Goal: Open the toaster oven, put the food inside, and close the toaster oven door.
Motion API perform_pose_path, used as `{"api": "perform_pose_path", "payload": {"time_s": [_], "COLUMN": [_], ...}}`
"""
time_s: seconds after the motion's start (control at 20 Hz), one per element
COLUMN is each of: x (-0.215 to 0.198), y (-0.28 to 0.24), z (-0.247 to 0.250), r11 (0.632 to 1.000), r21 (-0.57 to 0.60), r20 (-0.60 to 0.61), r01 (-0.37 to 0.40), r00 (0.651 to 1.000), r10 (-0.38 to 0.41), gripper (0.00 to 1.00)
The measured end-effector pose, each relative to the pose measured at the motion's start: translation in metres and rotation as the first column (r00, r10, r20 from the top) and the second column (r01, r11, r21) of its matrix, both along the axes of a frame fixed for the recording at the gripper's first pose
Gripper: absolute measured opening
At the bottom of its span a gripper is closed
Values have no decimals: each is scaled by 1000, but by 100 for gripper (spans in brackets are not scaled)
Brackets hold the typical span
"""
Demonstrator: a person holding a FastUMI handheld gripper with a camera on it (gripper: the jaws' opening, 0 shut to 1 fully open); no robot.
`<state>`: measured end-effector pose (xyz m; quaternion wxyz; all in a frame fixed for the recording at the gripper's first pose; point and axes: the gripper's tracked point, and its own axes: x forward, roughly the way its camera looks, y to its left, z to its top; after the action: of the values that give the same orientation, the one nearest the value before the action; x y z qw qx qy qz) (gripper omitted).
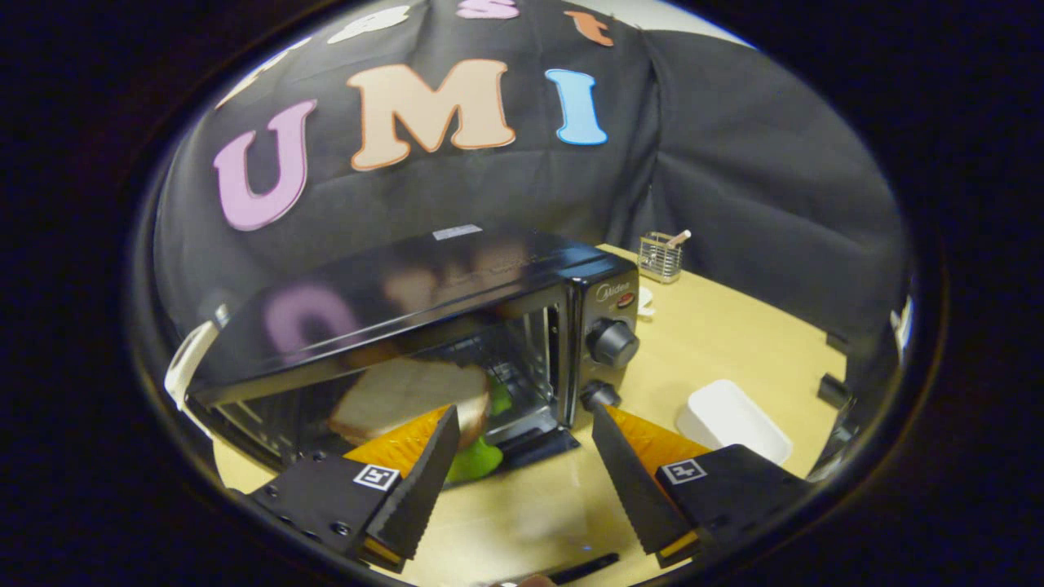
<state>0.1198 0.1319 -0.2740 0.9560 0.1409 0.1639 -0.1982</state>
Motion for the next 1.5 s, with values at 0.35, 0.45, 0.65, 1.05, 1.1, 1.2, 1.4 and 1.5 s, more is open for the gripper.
{"api": "perform_pose_path", "payload": {"time_s": [0.35,0.45,0.65,1.05,1.1,1.2,1.4,1.5], "x": [-59,-85,-131,-153,-151,-144,-134,-128], "y": [39,56,92,125,127,130,131,131], "z": [12,7,-16,-84,-90,-101,-114,-117], "r11": [974,961,934,887,885,884,880,880], "r21": [-118,-116,-50,-12,-7,-9,-28,-36], "r20": [-139,-182,-229,-310,-313,-327,-366,-374], "r01": [-191,-249,-355,-462,-465,-468,-473,-474], "r00": [975,957,914,845,842,837,824,823], "r10": [174,226,335,436,439,440,432,428], "gripper": [100,100,100,100,100,100,100,100]}}
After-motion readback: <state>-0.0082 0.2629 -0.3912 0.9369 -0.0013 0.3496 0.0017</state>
